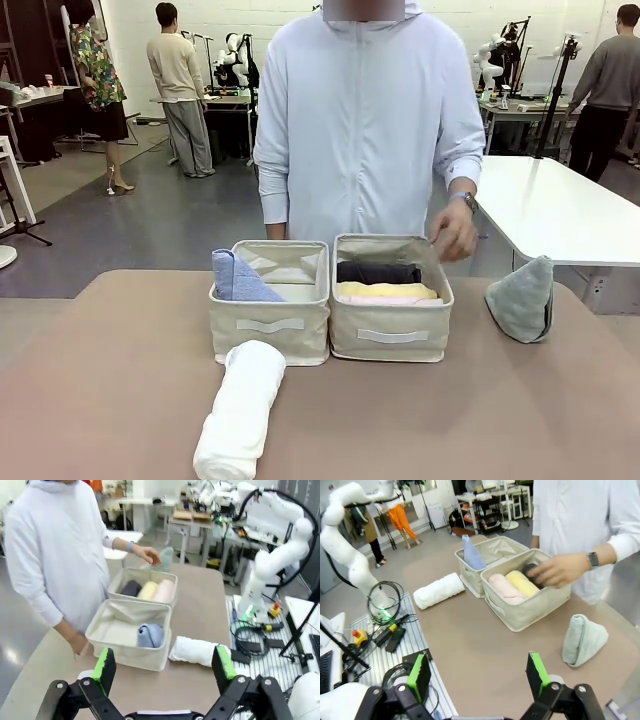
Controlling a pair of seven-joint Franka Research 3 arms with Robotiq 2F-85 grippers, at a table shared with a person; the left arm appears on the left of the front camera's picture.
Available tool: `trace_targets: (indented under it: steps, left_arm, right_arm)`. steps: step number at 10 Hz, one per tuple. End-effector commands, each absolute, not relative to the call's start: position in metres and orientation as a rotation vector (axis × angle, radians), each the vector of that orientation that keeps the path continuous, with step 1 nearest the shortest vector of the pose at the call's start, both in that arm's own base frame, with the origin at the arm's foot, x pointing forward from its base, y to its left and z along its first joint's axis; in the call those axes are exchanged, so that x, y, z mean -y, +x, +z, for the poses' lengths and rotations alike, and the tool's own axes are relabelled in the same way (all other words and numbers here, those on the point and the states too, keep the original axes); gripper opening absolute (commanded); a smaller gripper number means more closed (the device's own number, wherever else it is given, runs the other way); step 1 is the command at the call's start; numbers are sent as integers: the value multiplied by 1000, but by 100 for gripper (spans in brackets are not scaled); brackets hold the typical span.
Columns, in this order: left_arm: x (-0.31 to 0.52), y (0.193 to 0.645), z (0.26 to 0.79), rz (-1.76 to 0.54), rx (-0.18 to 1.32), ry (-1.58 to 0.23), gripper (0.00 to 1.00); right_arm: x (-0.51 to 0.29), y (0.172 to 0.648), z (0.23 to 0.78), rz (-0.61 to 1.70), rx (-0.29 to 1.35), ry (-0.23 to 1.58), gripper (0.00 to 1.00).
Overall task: Sort the towels based on their folding style.
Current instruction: Pick up another triangle-folded towel from the table and place it in the left Fabric basket.
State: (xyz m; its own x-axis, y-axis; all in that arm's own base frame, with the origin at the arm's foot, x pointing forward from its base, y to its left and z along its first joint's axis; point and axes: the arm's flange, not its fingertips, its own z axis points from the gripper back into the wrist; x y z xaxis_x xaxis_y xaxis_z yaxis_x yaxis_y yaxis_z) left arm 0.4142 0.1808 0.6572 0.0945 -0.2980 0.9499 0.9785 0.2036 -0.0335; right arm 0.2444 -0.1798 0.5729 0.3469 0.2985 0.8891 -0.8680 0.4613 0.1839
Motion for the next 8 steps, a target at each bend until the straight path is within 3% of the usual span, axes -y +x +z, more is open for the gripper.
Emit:
trace_targets:
  steps: [1, 3, 8]
  left_arm:
    - [-203, 427, 643, -1160, 1118, -757, 100]
    - [-230, 421, 621, -1149, 1148, -663, 100]
    - [-236, 422, 581, -1160, 1064, -746, 100]
  right_arm:
    - [180, 247, 575, 865, 937, 762, 100]
    - [180, 247, 575, 865, 937, 762, 100]
    - [180, 247, 575, 865, 937, 762, 100]
